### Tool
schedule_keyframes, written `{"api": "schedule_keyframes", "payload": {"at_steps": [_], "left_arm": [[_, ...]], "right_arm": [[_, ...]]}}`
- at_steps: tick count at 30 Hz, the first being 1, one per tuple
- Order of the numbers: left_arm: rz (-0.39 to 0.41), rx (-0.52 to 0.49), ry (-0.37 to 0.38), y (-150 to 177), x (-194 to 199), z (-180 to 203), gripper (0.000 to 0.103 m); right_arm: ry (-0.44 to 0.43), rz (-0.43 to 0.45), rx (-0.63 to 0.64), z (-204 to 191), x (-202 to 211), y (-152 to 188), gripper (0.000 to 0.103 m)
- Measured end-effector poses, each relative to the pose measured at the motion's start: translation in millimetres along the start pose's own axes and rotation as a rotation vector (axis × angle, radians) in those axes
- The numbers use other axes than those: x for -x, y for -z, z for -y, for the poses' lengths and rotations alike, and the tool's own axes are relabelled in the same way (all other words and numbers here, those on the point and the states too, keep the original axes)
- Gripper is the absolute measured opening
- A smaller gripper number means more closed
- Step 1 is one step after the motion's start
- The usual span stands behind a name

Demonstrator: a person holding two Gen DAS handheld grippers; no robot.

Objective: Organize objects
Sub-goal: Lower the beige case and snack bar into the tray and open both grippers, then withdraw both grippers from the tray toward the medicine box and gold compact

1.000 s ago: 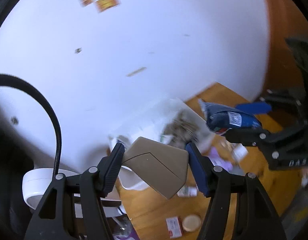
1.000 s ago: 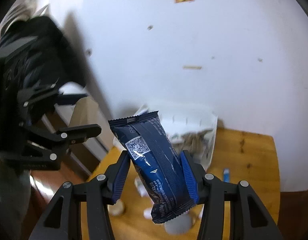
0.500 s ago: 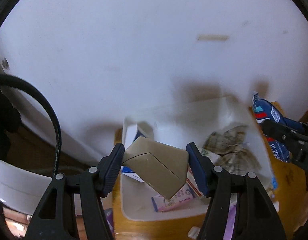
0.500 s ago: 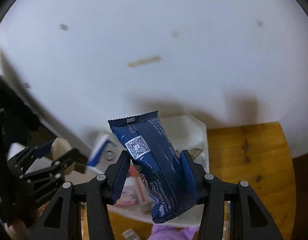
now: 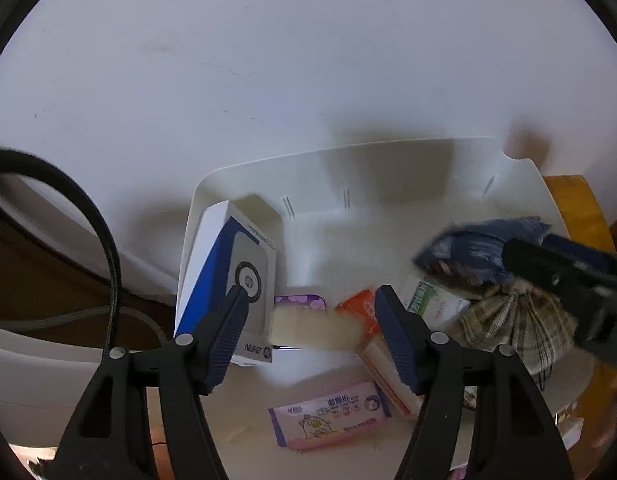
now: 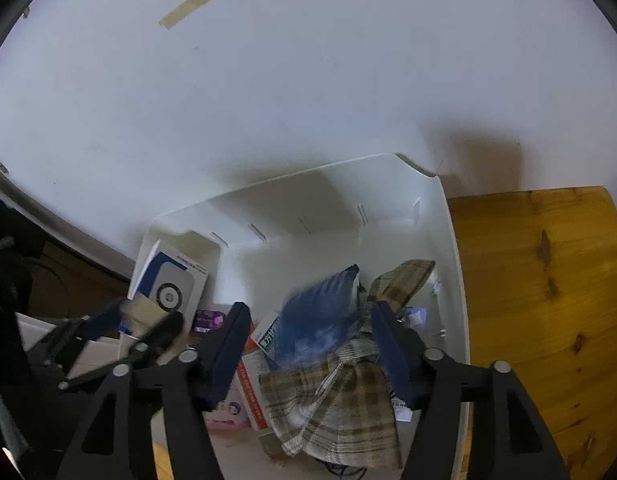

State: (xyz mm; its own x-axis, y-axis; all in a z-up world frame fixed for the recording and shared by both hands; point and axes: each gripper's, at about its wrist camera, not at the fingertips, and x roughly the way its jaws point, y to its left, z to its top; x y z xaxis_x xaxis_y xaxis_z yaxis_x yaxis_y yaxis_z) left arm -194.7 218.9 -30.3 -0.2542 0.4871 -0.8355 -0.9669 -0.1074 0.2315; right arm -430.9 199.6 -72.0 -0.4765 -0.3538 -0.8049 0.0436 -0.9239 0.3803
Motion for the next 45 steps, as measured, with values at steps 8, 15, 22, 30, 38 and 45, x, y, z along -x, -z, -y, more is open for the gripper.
{"api": "schedule_keyframes", "payload": {"at_steps": [8, 15, 22, 30, 38, 45], "left_arm": [[0.038, 0.017, 0.024, 12.3, 32.6, -5.6, 0.08], [0.096, -0.003, 0.029, 26.5, 83.8, -10.8, 0.08], [0.16, -0.022, 0.035, 49.9, 144.0, -21.0, 0.08], [0.222, -0.072, 0.02, 87.2, 201.0, -31.4, 0.08], [0.26, -0.076, 0.062, 131.7, 237.1, -46.3, 0.08], [0.251, -0.047, 0.078, 173.9, 246.0, -55.7, 0.082]], "right_arm": [[0.002, 0.094, 0.022, -11.8, 45.8, 11.2, 0.065], [0.021, 0.13, 0.065, -29.5, 92.5, 33.9, 0.065], [0.013, 0.185, 0.077, -43.3, 155.5, 60.5, 0.065], [0.043, 0.258, 0.143, -63.8, 209.6, 99.7, 0.065], [0.021, 0.304, 0.184, -75.3, 237.0, 141.4, 0.065], [-0.026, 0.37, 0.229, -80.3, 259.0, 181.9, 0.065]]}}
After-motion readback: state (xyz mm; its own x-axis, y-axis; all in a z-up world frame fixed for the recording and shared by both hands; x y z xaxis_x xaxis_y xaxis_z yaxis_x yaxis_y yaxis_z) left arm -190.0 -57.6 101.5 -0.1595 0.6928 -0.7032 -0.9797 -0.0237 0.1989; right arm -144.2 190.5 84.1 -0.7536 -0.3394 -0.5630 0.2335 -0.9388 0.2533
